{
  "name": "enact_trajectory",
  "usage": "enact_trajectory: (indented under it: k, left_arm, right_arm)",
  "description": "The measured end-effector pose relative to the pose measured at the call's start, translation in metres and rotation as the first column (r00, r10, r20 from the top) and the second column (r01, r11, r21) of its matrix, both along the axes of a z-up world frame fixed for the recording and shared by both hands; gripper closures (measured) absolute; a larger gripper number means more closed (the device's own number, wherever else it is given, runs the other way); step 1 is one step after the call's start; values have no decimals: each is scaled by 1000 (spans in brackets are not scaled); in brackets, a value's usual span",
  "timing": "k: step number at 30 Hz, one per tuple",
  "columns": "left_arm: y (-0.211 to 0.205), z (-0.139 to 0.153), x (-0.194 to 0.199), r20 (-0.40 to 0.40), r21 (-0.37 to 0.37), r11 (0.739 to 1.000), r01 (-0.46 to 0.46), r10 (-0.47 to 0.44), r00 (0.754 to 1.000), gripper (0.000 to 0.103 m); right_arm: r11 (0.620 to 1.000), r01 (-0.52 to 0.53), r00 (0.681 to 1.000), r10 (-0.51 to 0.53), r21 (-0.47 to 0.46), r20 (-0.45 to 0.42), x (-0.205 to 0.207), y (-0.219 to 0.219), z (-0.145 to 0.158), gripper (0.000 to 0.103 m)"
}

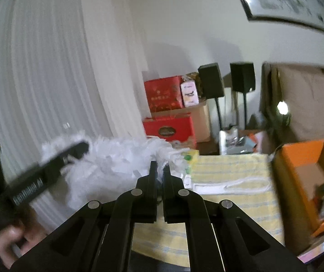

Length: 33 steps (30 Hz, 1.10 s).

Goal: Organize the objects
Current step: 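Carry the feather duster with the left gripper toward the orange box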

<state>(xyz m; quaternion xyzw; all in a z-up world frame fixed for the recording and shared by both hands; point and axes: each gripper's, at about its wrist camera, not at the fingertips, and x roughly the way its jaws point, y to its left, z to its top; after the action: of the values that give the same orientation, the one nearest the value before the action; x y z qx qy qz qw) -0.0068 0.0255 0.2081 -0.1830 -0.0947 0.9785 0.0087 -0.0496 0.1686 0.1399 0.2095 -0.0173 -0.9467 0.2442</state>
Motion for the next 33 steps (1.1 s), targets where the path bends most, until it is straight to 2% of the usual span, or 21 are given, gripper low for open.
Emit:
enact_trajectory:
  k: [4,7,11,15,19,22,26,30,33]
  left_arm:
    - [22,-12,-1,21,-12,999,31,-31,999,87]
    - [45,-14,-6,43,-20,997,78,-77,996,87]
    - [86,-18,-7,71,-85,986,147,-141,988,87]
    - [112,-22,-11,93,-109,977,182,-172,981,87]
    - [132,-19,-16,106,-137,969,204,-190,976,87]
    - [140,-8,-16,78,-176,963,204,-193,978,87]
    - [151,-5,-16,64,-163,966,202,-194,979,87]
    - [160,-11,-25,102,-89,966,242,-233,967,87]
    - [171,-11,-28,103,-89,962,260,-251,963,87]
  right_arm:
    - [1000,12,998,-11,-7,63,1,25,-12,101]
    - [999,41,997,-42,13,66,6,46,-18,101]
    - [996,87,990,-90,34,111,7,70,-35,101]
    - [993,119,983,-120,11,137,9,92,-48,101]
    - [985,161,975,-150,-59,165,-2,117,-41,101]
    - [984,156,977,-141,-82,158,-4,130,-29,101]
    - [991,119,983,-109,-65,147,3,134,-24,101]
    - [988,149,985,-146,-24,96,6,145,-18,101]
    - [985,163,982,-156,-63,109,3,166,-15,101]
